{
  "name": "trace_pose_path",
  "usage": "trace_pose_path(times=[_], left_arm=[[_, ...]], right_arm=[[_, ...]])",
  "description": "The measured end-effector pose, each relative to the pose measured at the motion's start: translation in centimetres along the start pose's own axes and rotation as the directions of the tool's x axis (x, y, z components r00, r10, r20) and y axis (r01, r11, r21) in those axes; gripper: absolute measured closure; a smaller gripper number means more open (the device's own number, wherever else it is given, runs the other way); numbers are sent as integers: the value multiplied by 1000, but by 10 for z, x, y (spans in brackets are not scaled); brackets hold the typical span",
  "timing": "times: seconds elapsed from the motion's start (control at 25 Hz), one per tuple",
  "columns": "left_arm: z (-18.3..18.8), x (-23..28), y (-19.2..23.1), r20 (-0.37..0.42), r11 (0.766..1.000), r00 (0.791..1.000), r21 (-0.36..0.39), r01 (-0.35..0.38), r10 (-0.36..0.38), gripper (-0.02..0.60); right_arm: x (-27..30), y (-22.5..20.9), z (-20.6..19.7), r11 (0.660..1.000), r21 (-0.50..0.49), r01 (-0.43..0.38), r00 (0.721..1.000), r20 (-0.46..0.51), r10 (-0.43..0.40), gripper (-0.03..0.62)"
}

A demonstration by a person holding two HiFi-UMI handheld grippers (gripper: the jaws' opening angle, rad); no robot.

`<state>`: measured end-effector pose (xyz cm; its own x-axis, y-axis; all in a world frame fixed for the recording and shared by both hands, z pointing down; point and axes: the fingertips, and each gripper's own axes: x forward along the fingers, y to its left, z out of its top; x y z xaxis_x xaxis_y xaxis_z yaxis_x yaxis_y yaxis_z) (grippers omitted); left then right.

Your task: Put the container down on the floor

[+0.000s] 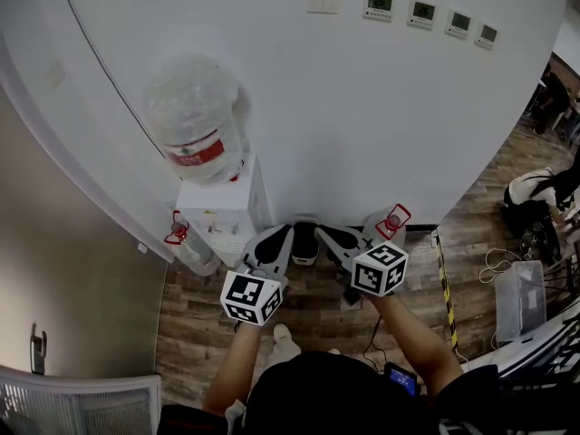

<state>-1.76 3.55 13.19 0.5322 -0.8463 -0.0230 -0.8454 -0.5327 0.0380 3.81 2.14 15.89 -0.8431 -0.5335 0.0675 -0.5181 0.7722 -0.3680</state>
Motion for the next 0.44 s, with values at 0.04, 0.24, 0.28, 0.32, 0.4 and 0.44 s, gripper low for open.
trace_pose_path(times=[0.04, 0.24, 0.28, 0.32, 0.4, 0.44], left_arm=[[0, -1, 0, -1, 1000, 1000, -3, -1, 1, 563], [-5, -6, -4, -4, 1000, 1000, -17, -7, 7, 563], [-6, -7, -5, -7, 1000, 1000, -19, -6, 6, 563], [-7, -7, -6, -8, 1000, 1000, -22, -5, 4, 563], [-6, -8, -6, -9, 1000, 1000, -26, -5, 5, 563], [-6, -9, -6, -8, 1000, 1000, -28, -7, 6, 563]], right_arm=[[-1, 0, 0, 1000, -1, 1, 1000, 0, -1, 565], [-5, 3, -4, 1000, 3, 0, 1000, -4, 0, 565], [-6, 3, -5, 1000, 6, 0, 1000, -3, 0, 565], [-7, 4, -5, 1000, 7, 1, 1000, -3, -1, 565], [-8, 5, -4, 1000, 5, 3, 1000, -1, -3, 565], [-9, 6, -4, 1000, 3, 4, 1000, 1, -4, 565]])
